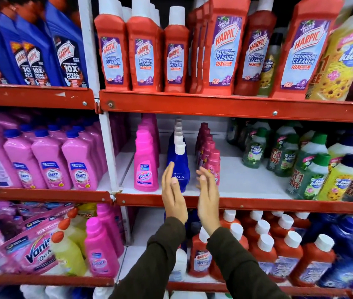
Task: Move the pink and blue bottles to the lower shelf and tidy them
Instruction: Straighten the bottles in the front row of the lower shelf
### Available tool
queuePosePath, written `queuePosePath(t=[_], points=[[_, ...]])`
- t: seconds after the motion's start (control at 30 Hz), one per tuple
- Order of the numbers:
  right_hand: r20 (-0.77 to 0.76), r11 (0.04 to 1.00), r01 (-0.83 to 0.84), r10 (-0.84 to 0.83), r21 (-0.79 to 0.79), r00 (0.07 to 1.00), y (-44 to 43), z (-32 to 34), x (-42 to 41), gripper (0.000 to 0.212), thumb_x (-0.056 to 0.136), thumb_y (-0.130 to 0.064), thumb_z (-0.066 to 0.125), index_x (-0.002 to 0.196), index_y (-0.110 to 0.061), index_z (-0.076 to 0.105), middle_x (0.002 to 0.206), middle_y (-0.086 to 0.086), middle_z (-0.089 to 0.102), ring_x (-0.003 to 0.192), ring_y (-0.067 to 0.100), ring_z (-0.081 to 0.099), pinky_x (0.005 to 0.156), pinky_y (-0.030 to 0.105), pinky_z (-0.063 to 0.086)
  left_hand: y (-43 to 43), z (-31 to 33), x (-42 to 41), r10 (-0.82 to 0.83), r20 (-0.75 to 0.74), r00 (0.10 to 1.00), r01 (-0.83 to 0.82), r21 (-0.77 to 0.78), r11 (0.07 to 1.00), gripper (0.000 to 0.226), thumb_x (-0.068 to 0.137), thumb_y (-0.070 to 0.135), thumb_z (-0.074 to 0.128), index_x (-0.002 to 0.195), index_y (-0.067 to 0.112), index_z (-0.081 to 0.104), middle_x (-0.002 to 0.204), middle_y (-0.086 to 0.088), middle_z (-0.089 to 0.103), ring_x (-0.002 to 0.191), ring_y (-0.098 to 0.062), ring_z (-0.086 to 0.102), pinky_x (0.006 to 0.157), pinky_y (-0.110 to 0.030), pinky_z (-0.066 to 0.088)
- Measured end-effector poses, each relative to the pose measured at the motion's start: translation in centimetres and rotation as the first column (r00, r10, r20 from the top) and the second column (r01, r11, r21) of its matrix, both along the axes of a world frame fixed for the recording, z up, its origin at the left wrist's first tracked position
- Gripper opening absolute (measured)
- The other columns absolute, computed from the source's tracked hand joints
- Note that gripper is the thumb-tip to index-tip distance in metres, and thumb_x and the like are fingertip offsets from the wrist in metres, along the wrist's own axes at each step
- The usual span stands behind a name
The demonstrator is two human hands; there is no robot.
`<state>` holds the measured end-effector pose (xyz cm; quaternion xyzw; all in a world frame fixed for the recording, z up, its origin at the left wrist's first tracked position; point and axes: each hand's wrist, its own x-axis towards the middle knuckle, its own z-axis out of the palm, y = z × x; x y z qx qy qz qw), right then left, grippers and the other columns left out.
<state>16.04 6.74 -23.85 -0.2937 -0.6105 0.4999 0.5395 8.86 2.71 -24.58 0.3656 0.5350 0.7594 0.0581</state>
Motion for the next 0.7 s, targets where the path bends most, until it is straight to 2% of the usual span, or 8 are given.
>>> queuePosePath(t=[0.1, 0.13, 0.2, 0.27, 0.33, 0.47, 0.6, 0.7], points=[[0.101, 0.984, -0.133, 0.145, -0.116, 0.984, 0.0, 0.0, -2.0, 0.048, 0.108, -0.035, 0.034, 0.153, -0.020, 0.036, 0.149, -0.009, 0.043, 0.135, 0.002, 0.040, 0.091, -0.005, 0.038, 0.3, 0.2, -1.3, -0.009, 0.100, 0.995, 0.023, -0.140, 0.990, 0.052, 0.110, 0.033, 0.026, 0.158, 0.015, 0.027, 0.166, 0.000, 0.026, 0.153, -0.010, 0.023, 0.126, -0.031, 0.020], [0.127, 0.977, -0.151, 0.170, -0.149, 0.977, 0.2, 0.2, -2.3, 0.051, 0.108, -0.037, 0.033, 0.156, -0.018, 0.032, 0.154, -0.006, 0.039, 0.138, 0.003, 0.036, 0.099, -0.001, 0.035, 0.6, 0.2, -1.9, -0.035, 0.142, 0.989, 0.063, -0.200, 0.978, 0.052, 0.110, 0.033, 0.025, 0.159, 0.015, 0.023, 0.168, -0.001, 0.022, 0.155, -0.013, 0.019, 0.128, -0.034, 0.016], [0.134, 0.962, -0.185, 0.214, -0.201, 0.968, 0.7, 0.4, -2.8, 0.054, 0.109, -0.037, 0.030, 0.156, -0.013, 0.032, 0.161, 0.003, 0.038, 0.145, 0.011, 0.038, 0.118, 0.022, 0.033, 1.0, 0.2, -3.0, -0.101, 0.244, 0.964, 0.171, -0.287, 0.943, 0.055, 0.110, 0.035, 0.024, 0.160, 0.012, 0.021, 0.169, -0.005, 0.021, 0.156, -0.016, 0.018, 0.129, -0.038, 0.013], [0.114, 0.948, -0.214, 0.246, -0.237, 0.963, 1.0, 0.3, -3.0, 0.054, 0.109, -0.037, 0.029, 0.155, -0.009, 0.035, 0.157, 0.012, 0.044, 0.145, 0.020, 0.044, 0.124, 0.038, 0.032, 1.4, 0.1, -4.0, -0.151, 0.300, 0.942, 0.250, -0.323, 0.913, 0.056, 0.110, 0.037, 0.024, 0.159, 0.010, 0.024, 0.166, -0.007, 0.027, 0.154, -0.018, 0.025, 0.129, -0.041, 0.017], [0.104, 0.940, -0.226, 0.259, -0.254, 0.960, 1.3, 0.1, -3.2, 0.056, 0.108, -0.038, 0.030, 0.156, -0.010, 0.032, 0.158, 0.012, 0.043, 0.146, 0.021, 0.042, 0.125, 0.042, 0.031, 1.5, 0.1, -4.6, -0.173, 0.304, 0.937, 0.277, -0.339, 0.899, 0.056, 0.110, 0.036, 0.023, 0.158, 0.008, 0.025, 0.166, -0.008, 0.029, 0.153, -0.019, 0.027, 0.128, -0.043, 0.019], [0.096, 0.939, -0.243, 0.273, -0.243, 0.957, 1.8, -0.5, -3.2, 0.055, 0.107, -0.039, 0.033, 0.155, -0.012, 0.033, 0.157, 0.010, 0.045, 0.143, 0.019, 0.046, 0.122, 0.037, 0.035, 1.3, 0.0, -4.7, -0.198, 0.309, 0.930, 0.301, -0.337, 0.892, 0.056, 0.109, 0.037, 0.025, 0.156, 0.007, 0.029, 0.163, -0.012, 0.034, 0.152, -0.024, 0.030, 0.127, -0.046, 0.023], [0.098, 0.934, -0.271, 0.300, -0.233, 0.949, 2.2, -0.7, -3.1, 0.053, 0.107, -0.041, 0.033, 0.154, -0.016, 0.035, 0.154, 0.007, 0.048, 0.132, 0.012, 0.052, 0.106, 0.023, 0.041, 0.8, 0.2, -4.4, -0.208, 0.265, 0.942, 0.293, -0.339, 0.894, 0.056, 0.109, 0.038, 0.027, 0.158, 0.011, 0.026, 0.166, -0.009, 0.028, 0.154, -0.022, 0.025, 0.128, -0.045, 0.020], [0.056, 0.960, -0.184, 0.200, -0.213, 0.978, 1.6, -0.8, -3.2, 0.053, 0.106, -0.043, 0.037, 0.153, -0.019, 0.036, 0.155, 0.005, 0.046, 0.139, 0.015, 0.049, 0.108, 0.027, 0.043, -0.2, 0.0, -4.3, -0.137, 0.170, 0.976, 0.185, -0.311, 0.932, 0.053, 0.110, 0.036, 0.028, 0.159, 0.017, 0.024, 0.167, -0.001, 0.025, 0.154, -0.015, 0.022, 0.129, -0.042, 0.018]])
